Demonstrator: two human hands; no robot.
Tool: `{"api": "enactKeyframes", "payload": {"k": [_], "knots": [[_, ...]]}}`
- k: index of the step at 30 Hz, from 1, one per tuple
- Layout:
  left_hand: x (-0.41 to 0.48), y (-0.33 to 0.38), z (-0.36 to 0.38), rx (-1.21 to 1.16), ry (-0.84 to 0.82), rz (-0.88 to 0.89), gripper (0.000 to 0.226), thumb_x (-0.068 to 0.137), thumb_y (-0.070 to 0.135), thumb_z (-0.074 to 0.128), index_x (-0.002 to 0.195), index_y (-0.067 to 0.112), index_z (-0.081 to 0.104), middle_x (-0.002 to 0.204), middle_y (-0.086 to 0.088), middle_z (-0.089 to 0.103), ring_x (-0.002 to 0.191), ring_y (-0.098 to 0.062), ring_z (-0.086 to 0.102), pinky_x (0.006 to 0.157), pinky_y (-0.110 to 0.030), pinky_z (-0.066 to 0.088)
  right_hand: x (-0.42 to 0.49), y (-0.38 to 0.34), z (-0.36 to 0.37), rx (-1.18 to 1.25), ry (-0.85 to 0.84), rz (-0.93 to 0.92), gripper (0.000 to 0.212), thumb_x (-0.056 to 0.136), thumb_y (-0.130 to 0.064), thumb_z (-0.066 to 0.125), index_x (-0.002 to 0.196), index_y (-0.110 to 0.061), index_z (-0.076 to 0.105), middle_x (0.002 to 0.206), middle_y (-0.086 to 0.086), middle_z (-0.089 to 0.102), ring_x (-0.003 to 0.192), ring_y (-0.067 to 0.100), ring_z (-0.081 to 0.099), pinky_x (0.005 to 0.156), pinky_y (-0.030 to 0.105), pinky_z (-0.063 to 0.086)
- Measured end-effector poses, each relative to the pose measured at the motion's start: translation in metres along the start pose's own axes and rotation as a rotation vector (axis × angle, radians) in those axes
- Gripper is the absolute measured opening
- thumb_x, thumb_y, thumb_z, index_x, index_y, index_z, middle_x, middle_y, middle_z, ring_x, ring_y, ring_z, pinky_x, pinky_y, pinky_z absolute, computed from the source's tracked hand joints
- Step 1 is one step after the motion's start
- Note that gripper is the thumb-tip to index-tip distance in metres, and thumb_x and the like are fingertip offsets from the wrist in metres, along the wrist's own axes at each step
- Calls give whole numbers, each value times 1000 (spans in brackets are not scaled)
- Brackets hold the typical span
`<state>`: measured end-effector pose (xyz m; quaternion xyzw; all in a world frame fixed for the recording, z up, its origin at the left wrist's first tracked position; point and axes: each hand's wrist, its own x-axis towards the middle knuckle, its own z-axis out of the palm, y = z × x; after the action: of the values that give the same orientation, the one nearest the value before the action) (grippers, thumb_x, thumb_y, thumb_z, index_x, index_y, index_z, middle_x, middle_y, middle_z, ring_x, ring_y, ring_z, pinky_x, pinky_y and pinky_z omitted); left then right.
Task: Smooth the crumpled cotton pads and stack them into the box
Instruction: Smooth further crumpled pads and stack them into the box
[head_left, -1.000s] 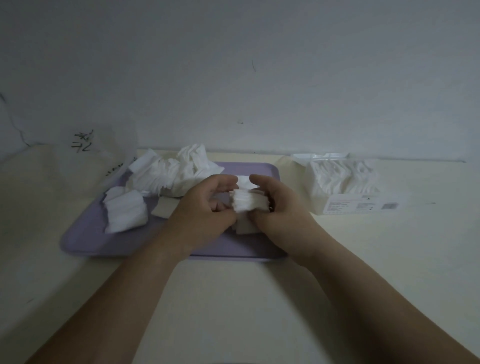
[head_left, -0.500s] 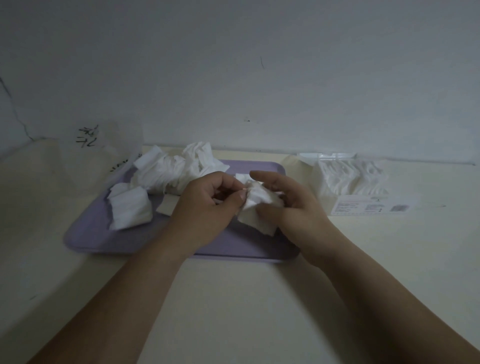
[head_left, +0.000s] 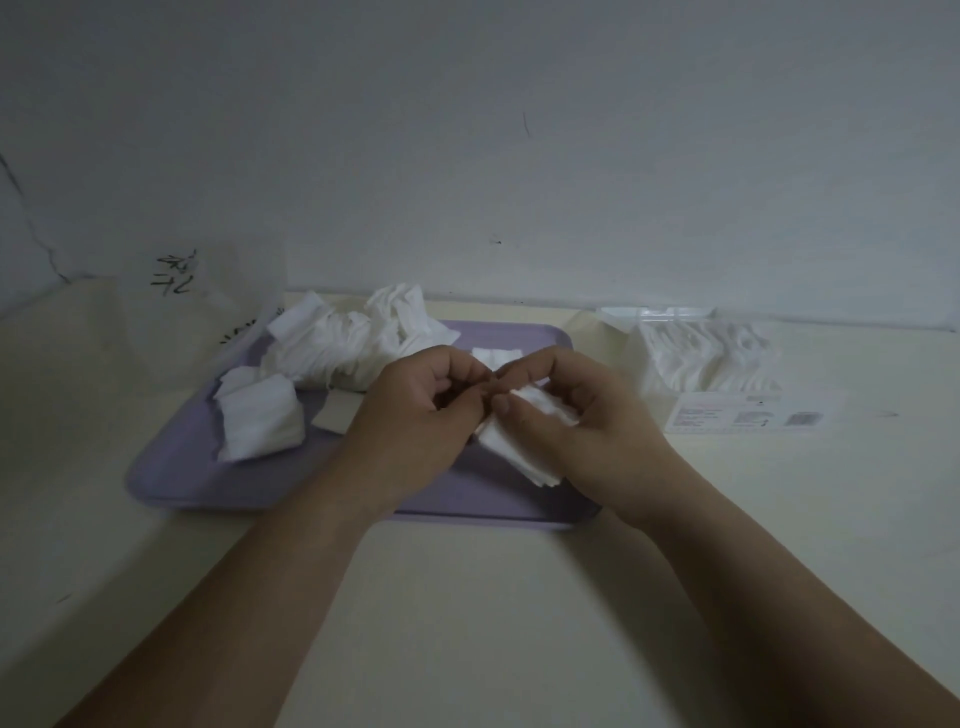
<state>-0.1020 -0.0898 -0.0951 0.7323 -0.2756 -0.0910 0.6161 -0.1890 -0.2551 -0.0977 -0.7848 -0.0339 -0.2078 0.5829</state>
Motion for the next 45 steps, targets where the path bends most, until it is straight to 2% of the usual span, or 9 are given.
{"api": "enactKeyframes", "payload": {"k": [5, 12, 16, 20, 25, 29, 34, 38, 45], "knots": [[2, 3, -3, -74, 57, -26, 11, 103, 4, 56, 96, 4, 64, 83, -11, 77, 71, -21, 74, 65, -32, 61, 0, 3, -6, -97, -14, 47, 14, 89, -37, 75, 92, -24, 71, 90, 2, 74, 87, 26, 69, 79, 40, 56], [1, 4, -1, -74, -41, -75, 18, 94, 5, 71, 102, 20, 73, 92, -4, 80, 82, -13, 74, 70, -26, 59, 1, 3, -6, 13, -14, 53, 11, 94, -20, 78, 101, -15, 72, 96, 5, 77, 93, 26, 73, 83, 39, 58], [0, 4, -2, -66, -51, -59, 15, 92, 6, 74, 98, 19, 74, 87, -2, 79, 75, -9, 69, 69, -26, 56, 1, 3, -5, 21, 12, 55, 13, 92, -18, 79, 102, -16, 72, 97, 14, 75, 86, 22, 70, 80, 40, 57], [0, 3, -1, -55, -77, -111, 12, 94, 11, 73, 93, 23, 75, 78, 6, 76, 66, 0, 65, 66, -19, 50, 2, 4, -5, 14, 8, 27, 13, 92, -18, 79, 102, -14, 73, 97, 12, 76, 90, 30, 71, 83, 43, 58], [2, -1, 0, 53, -43, -45, 16, 94, 12, 70, 88, 25, 75, 79, 3, 74, 68, -7, 60, 73, -34, 50, 2, 6, -6, -11, -30, 16, 6, 94, -20, 75, 100, -22, 74, 94, 4, 76, 89, 29, 70, 80, 38, 56], [1, 1, 1, 76, -15, -17, 22, 95, 7, 65, 86, 25, 73, 74, 7, 73, 65, -6, 61, 70, -33, 51, 3, 7, -5, -34, -47, 0, 6, 93, -23, 69, 97, -23, 74, 93, 3, 76, 90, 33, 69, 80, 40, 56], [0, 1, 3, 96, -13, -11, 18, 95, 14, 64, 86, 29, 71, 79, 0, 76, 70, -16, 69, 72, -45, 60, 3, 5, -7, -41, -55, 33, 8, 90, -23, 66, 94, -21, 73, 89, -1, 76, 83, 15, 68, 74, 28, 54], [2, 2, 1, 79, 33, -28, 11, 100, 11, 63, 91, 16, 67, 80, -6, 75, 63, -15, 70, 57, -27, 55, 3, 3, -7, -77, -67, 30, 6, 90, -26, 66, 90, -24, 71, 82, -5, 72, 77, 12, 65, 71, 29, 52], [9, 3, -13, 196, 214, 9, 11, 102, 19, 59, 93, 22, 62, 82, -1, 74, 62, -8, 67, 61, -24, 55, 5, 6, -11, -214, -24, 33, 5, 96, -23, 70, 96, -28, 68, 83, -19, 67, 78, 8, 63, 74, 25, 49]]}}
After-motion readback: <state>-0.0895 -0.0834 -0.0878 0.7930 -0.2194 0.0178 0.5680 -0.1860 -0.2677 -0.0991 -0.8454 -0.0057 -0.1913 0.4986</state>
